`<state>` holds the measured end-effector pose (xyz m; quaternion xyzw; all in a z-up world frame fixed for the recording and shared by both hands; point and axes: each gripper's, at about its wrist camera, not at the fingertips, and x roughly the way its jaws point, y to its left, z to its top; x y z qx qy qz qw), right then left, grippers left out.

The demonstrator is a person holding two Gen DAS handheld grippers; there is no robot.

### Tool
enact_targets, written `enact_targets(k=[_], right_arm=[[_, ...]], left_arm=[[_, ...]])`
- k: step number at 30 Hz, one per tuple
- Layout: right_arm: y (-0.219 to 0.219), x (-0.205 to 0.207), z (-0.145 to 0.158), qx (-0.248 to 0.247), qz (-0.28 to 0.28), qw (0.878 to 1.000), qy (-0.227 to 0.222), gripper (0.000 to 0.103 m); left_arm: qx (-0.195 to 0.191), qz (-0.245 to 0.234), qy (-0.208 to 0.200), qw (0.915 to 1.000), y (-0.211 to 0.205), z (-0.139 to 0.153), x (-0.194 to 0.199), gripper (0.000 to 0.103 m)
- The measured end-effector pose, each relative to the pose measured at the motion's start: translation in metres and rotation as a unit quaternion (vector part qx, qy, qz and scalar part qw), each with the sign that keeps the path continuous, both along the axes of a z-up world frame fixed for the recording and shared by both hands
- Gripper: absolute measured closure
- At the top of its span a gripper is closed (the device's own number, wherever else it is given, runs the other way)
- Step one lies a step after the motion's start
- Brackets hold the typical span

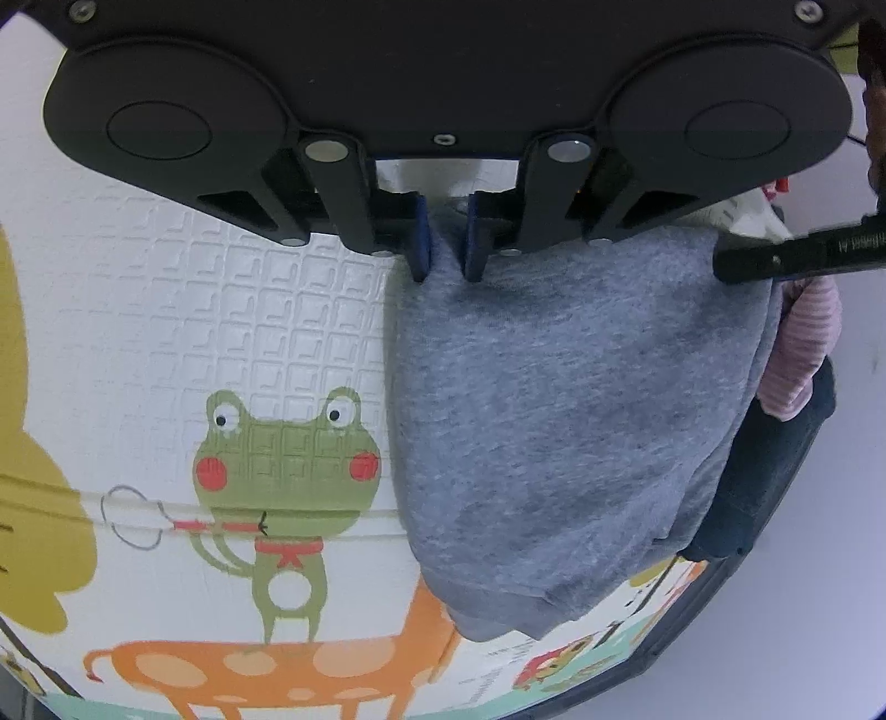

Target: Fold clothes

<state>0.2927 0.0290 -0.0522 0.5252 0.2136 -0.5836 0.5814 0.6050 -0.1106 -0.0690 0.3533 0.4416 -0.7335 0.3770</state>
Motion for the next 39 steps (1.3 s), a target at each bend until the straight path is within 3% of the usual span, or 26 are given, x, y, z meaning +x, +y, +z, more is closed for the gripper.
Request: enact_targets(k=[6, 11, 14, 16, 19, 23, 24, 29, 34, 36, 39], right_arm=[[-0.003, 0.005, 0.004, 0.027, 0.039, 0.997, 0.057, 0.096], [-0.006, 0.008, -0.004, 0.033, 0.049, 0.997, 0.057, 0.095], [-0.003, -0.001, 0.0, 0.032, 0.034, 0.999, 0.028, 0.083], [0.002, -0.012, 0.003, 0.029, 0.011, 1.0, 0.006, 0.069], [0.008, -0.024, 0.007, 0.004, -0.016, 1.0, -0.018, 0.067], [-0.001, -0.031, 0.011, -0.014, -0.038, 0.998, -0.039, 0.061], [-0.006, -0.031, 0.011, -0.017, -0.041, 0.998, -0.038, 0.059], [-0.03, -0.026, 0.0, 0.0, -0.042, 0.999, -0.03, 0.058], [-0.037, -0.015, -0.015, 0.004, -0.04, 0.999, -0.03, 0.057], [-0.036, -0.012, -0.017, -0.003, -0.039, 0.999, -0.028, 0.066], [-0.031, -0.009, -0.015, -0.015, -0.037, 0.999, -0.016, 0.073]], left_arm=[[0.005, 0.027, -0.002, 0.9996, 0.001, -0.012, 0.002, 0.081], [0.007, 0.029, 0.001, 0.9996, 0.003, -0.014, 0.005, 0.081], [-0.016, 0.013, -0.007, 0.9998, 0.01, -0.004, 0.0, 0.079], [-0.036, 0.006, -0.015, 0.9992, 0.015, 0.005, -0.002, 0.079], [-0.058, 0.019, -0.007, 0.9981, 0.016, 0.017, -0.003, 0.072], [-0.103, 0.046, 0.026, 0.9933, 0.011, 0.035, -0.002, 0.041], [-0.109, 0.049, 0.021, 0.9926, 0.007, 0.036, -0.005, 0.038], [-0.12, 0.043, -0.001, 0.9918, -0.011, 0.032, -0.023, 0.037], [-0.077, 0.063, -0.047, 0.994, -0.025, 0.005, -0.031, 0.03], [-0.064, 0.067, -0.049, 0.9945, -0.027, -0.002, -0.032, 0.02], [-0.049, 0.06, -0.049, 0.9958, -0.028, -0.007, -0.035, 0.021]])
